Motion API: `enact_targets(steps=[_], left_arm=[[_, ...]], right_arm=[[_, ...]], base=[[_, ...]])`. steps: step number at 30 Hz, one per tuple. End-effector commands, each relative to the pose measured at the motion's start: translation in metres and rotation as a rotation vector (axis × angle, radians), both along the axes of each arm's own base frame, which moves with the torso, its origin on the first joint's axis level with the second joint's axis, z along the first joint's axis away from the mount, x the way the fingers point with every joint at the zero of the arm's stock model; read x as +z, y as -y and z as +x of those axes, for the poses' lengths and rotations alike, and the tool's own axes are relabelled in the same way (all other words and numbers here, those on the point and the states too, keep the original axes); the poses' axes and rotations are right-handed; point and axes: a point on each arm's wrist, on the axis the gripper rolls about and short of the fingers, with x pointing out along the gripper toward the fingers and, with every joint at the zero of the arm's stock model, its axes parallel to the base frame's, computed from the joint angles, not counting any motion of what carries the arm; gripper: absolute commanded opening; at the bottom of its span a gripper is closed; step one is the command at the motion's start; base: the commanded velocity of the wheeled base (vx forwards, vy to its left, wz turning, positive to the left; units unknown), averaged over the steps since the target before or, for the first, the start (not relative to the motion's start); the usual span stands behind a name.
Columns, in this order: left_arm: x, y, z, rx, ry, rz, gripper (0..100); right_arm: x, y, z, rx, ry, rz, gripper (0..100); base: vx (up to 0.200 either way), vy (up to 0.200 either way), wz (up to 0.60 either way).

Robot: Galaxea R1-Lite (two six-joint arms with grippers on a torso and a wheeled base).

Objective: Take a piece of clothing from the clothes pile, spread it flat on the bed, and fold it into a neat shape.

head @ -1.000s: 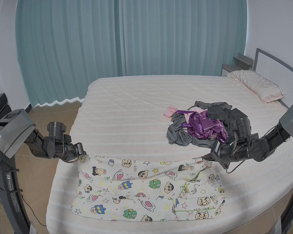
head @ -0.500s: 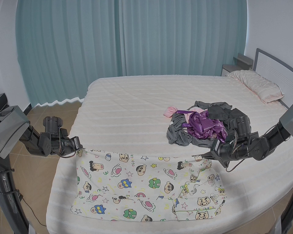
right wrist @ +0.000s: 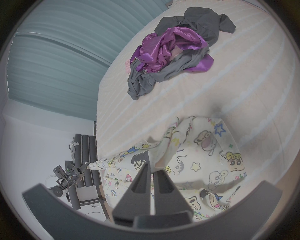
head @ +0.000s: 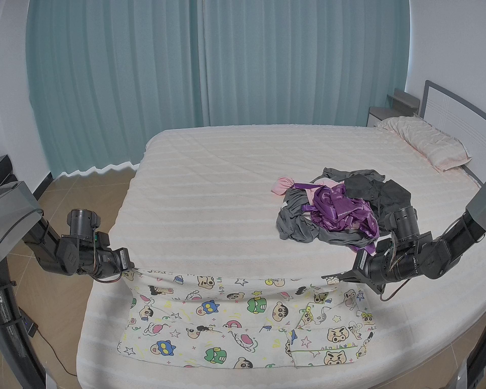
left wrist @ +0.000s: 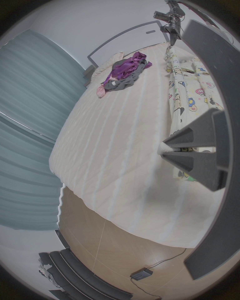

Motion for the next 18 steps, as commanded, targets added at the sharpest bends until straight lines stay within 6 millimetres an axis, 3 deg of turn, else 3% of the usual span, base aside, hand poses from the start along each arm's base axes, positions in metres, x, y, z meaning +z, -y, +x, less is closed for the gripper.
enact_targets(steps=[1, 10, 18], left_arm=[[0.000, 0.001, -0.016, -0.017, -0.025, 0.013, 0], [-0.021, 0.005, -0.043, -0.036, -0.134, 0.074, 0], [-0.035, 0.010, -0.056, -0.052, -0.204, 0.075, 0]], right_arm=[[-0.006, -0.001, -0.011, 0.011, -0.027, -0.026, 0], [-0.029, -0.007, -0.034, 0.069, -0.074, -0.169, 0], [-0.046, -0.013, -0.042, 0.103, -0.090, -0.309, 0]], base=[[0.000, 0.000, 0.00], [0.000, 0.000, 0.00], [0.000, 0.000, 0.00]])
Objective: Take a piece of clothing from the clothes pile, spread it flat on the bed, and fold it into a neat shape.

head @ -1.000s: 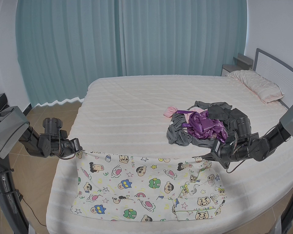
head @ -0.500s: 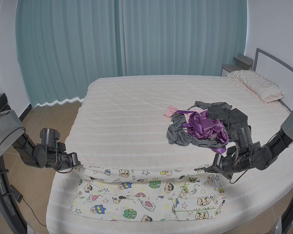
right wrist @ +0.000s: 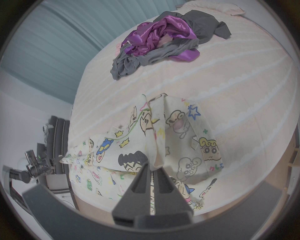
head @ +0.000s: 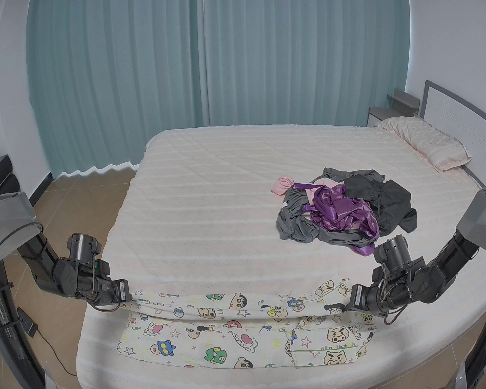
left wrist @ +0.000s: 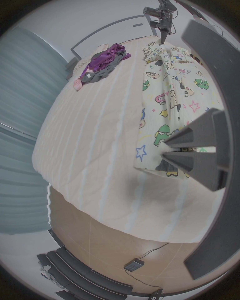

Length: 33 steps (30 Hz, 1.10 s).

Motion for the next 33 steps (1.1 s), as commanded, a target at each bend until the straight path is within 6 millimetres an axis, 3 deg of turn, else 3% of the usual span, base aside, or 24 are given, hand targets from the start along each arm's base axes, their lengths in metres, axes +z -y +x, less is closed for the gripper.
enact_targets(steps=[1, 13, 21, 22, 27, 33], left_arm=[[-0.010, 0.003, -0.008, -0.007, -0.052, 0.003, 0], [-0.021, 0.007, -0.010, -0.004, -0.097, 0.038, 0], [-0.024, 0.010, -0.007, -0.011, -0.097, 0.041, 0], [-0.024, 0.010, -0.007, -0.011, -0.097, 0.041, 100], [-0.024, 0.010, -0.008, -0.011, -0.100, 0.041, 100], [-0.018, 0.004, -0.010, 0.013, -0.086, 0.031, 100]], right_arm=[[-0.013, -0.005, -0.006, 0.038, -0.039, -0.040, 0], [-0.040, -0.020, -0.009, 0.077, -0.014, -0.198, 0], [-0.042, -0.025, -0.015, 0.120, -0.015, -0.218, 0], [-0.042, -0.025, -0.015, 0.120, -0.015, -0.218, 100], [-0.040, -0.025, -0.016, 0.126, -0.011, -0.220, 100], [-0.019, -0.016, -0.016, 0.090, 0.045, -0.198, 100]], base=[[0.000, 0.000, 0.00], [0.000, 0.000, 0.00], [0.000, 0.000, 0.00], [0.000, 0.000, 0.00], [0.000, 0.000, 0.00], [0.000, 0.000, 0.00]])
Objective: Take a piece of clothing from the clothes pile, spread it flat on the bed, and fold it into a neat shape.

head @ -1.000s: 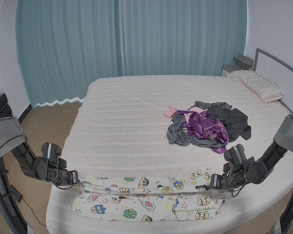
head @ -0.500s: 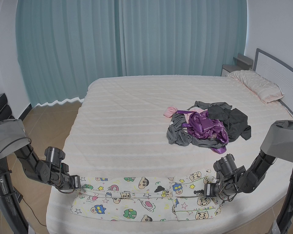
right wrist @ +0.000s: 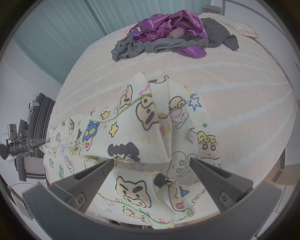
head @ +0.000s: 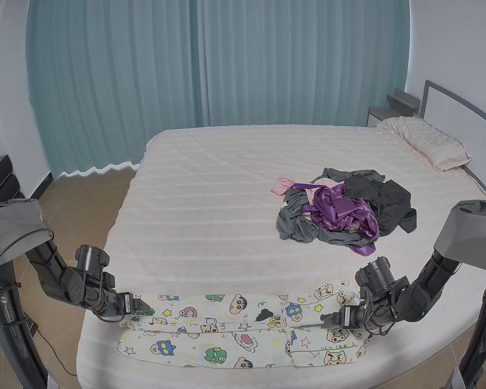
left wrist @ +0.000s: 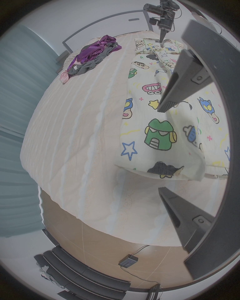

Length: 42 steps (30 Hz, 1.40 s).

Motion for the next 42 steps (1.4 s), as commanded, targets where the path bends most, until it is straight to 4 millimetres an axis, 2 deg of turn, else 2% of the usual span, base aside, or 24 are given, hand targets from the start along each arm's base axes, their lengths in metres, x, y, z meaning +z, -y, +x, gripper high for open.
enact_targets(steps=[1, 3, 5, 6, 7, 13, 16, 17, 19, 20, 21, 27, 33, 39, 40, 42], left_arm=[[0.013, -0.012, -0.002, 0.046, 0.037, -0.014, 100], [0.018, -0.016, -0.003, 0.059, 0.054, -0.018, 100], [0.030, -0.030, -0.006, 0.089, 0.093, -0.055, 100], [0.030, -0.030, -0.006, 0.089, 0.093, -0.055, 100], [0.038, -0.041, -0.010, 0.121, 0.117, -0.089, 100], [0.056, -0.069, -0.024, 0.272, 0.160, -0.295, 100], [0.067, -0.075, -0.041, 0.342, 0.167, -0.456, 100], [0.067, -0.075, -0.041, 0.342, 0.167, -0.456, 100], [0.084, -0.079, -0.065, 0.389, 0.185, -0.625, 100], [0.084, -0.079, -0.065, 0.389, 0.185, -0.625, 100], [0.090, -0.078, -0.074, 0.415, 0.184, -0.685, 100], [0.091, -0.075, -0.083, 0.456, 0.165, -0.723, 100], [0.079, -0.074, -0.082, 0.465, 0.112, -0.738, 100], [0.076, -0.075, -0.079, 0.466, 0.111, -0.738, 100], [0.076, -0.075, -0.079, 0.466, 0.110, -0.738, 100], [0.076, -0.075, -0.079, 0.466, 0.110, -0.738, 100]], right_arm=[[0.022, 0.010, -0.003, -0.027, 0.057, 0.024, 100], [0.026, 0.013, -0.004, -0.034, 0.067, 0.028, 100], [0.032, 0.021, -0.007, -0.060, 0.080, 0.037, 100], [0.032, 0.021, -0.007, -0.060, 0.080, 0.037, 100], [0.031, 0.021, -0.008, -0.071, 0.079, 0.042, 100], [0.025, 0.015, -0.013, -0.162, 0.075, 0.123, 100], [0.013, 0.012, -0.015, -0.212, 0.109, 0.185, 100], [0.013, 0.012, -0.015, -0.212, 0.109, 0.185, 100], [-0.004, 0.015, -0.020, -0.191, 0.149, 0.193, 100], [-0.004, 0.015, -0.020, -0.191, 0.149, 0.193, 100], [-0.012, 0.019, -0.019, -0.179, 0.174, 0.187, 100], [-0.023, 0.032, -0.018, -0.122, 0.269, 0.156, 100], [-0.032, 0.030, -0.014, -0.115, 0.267, 0.152, 100], [-0.030, 0.027, -0.005, -0.105, 0.309, 0.169, 100], [-0.030, 0.027, -0.003, -0.109, 0.316, 0.172, 0], [-0.030, 0.027, -0.003, -0.109, 0.316, 0.172, 0]], base=[[0.000, 0.000, 0.00], [0.000, 0.000, 0.00], [0.000, 0.000, 0.00], [0.000, 0.000, 0.00], [0.000, 0.000, 0.00], [0.000, 0.000, 0.00], [0.000, 0.000, 0.00], [0.000, 0.000, 0.00], [0.000, 0.000, 0.00], [0.000, 0.000, 0.00], [0.000, 0.000, 0.00], [0.000, 0.000, 0.00], [0.000, 0.000, 0.00], [0.000, 0.000, 0.00], [0.000, 0.000, 0.00], [0.000, 0.000, 0.00]])
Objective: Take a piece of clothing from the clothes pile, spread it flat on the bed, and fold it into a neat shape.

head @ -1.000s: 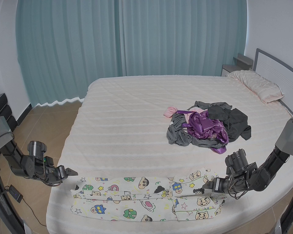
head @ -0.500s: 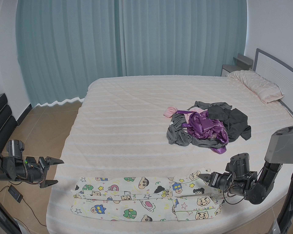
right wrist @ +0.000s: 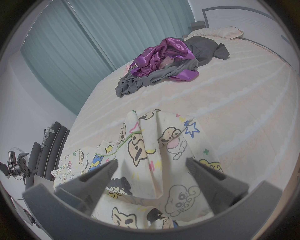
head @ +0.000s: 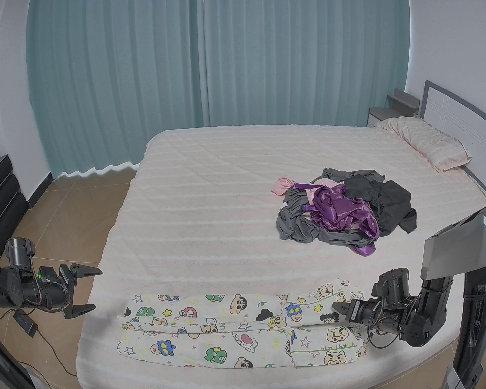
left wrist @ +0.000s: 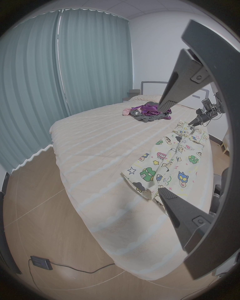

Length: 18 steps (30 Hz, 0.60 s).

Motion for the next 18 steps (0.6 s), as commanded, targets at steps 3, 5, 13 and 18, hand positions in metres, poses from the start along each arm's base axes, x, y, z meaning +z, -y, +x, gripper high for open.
enact_targets(steps=[3, 5, 13, 18], left_arm=[[-0.007, 0.000, -0.001, -0.003, -0.026, -0.007, 100], [-0.008, 0.000, 0.000, -0.003, -0.030, -0.009, 100], [-0.013, 0.000, -0.001, -0.007, -0.047, -0.013, 100], [-0.013, 0.001, -0.001, -0.009, -0.048, -0.013, 100]], right_arm=[[-0.005, 0.002, 0.000, -0.013, -0.018, -0.001, 0], [-0.006, 0.003, -0.003, -0.015, -0.027, -0.002, 0], [-0.001, 0.012, -0.020, -0.020, -0.011, -0.002, 0], [-0.003, 0.018, -0.017, -0.030, -0.005, 0.013, 0]], base=[[0.000, 0.000, 0.00], [0.000, 0.000, 0.00], [0.000, 0.000, 0.00], [0.000, 0.000, 0.00]])
